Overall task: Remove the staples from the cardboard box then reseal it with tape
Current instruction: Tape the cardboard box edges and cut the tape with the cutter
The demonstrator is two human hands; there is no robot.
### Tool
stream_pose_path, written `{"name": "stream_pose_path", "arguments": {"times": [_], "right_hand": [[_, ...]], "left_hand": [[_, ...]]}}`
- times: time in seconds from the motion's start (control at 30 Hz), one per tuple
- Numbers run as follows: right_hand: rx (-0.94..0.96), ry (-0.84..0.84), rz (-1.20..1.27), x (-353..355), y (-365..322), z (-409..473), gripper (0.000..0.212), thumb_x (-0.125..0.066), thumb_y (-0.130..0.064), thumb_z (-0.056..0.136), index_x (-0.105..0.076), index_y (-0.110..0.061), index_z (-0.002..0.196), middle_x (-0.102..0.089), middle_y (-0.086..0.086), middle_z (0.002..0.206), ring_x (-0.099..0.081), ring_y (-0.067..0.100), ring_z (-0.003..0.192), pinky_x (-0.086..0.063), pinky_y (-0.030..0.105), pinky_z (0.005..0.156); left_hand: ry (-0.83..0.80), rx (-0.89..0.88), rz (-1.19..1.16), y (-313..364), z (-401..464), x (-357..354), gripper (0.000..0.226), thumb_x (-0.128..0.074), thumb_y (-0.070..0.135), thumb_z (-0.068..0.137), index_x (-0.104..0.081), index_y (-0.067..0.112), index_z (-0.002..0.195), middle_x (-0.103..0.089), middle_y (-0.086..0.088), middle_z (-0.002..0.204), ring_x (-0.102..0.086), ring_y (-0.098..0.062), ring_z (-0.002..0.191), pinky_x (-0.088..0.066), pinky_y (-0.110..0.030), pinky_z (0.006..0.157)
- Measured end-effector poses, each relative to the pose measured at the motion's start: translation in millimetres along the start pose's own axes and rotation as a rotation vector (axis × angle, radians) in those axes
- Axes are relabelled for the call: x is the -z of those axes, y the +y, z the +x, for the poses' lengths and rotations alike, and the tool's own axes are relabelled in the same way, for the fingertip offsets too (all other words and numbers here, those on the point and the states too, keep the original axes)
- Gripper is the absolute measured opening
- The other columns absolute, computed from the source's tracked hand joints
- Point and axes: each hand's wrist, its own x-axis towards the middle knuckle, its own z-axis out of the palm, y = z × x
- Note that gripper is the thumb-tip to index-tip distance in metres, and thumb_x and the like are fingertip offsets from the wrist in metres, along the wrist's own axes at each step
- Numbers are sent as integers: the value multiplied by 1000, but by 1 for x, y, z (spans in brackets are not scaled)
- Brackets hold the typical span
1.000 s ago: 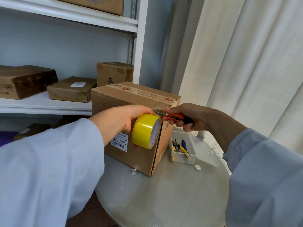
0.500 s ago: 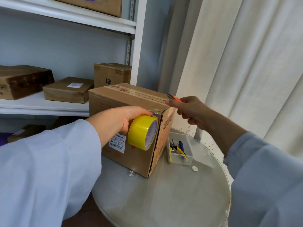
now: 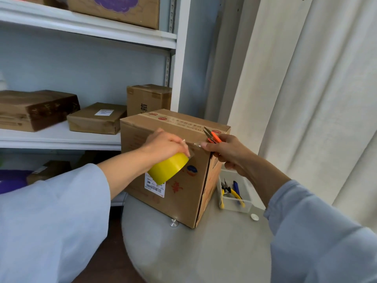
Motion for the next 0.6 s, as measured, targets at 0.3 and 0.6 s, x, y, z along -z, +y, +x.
{"name": "stream_pose_path", "arguments": {"times": [0.3,0.6], "right_hand": [[15,34,16,-8,2,8,46,-66,-46,85,-51,-21,120,-50,-2,83,-44,9,68,-36,21,53],[113,319,64,-2,20,10,34,-77,-36,78,-59,-17,101,-59,-2,97,-56,19,93,-43,30,73]], "left_hand": [[-32,-147,511,-13,6,1,10,-67,35,79,-70,39,71,-18,11,156,-12,-15,144,9,-46,115],[-69,-167,481,5,2,-2,5,-68,39,74,-72,41,71,-35,14,149,-27,-17,137,-10,-44,115]]}}
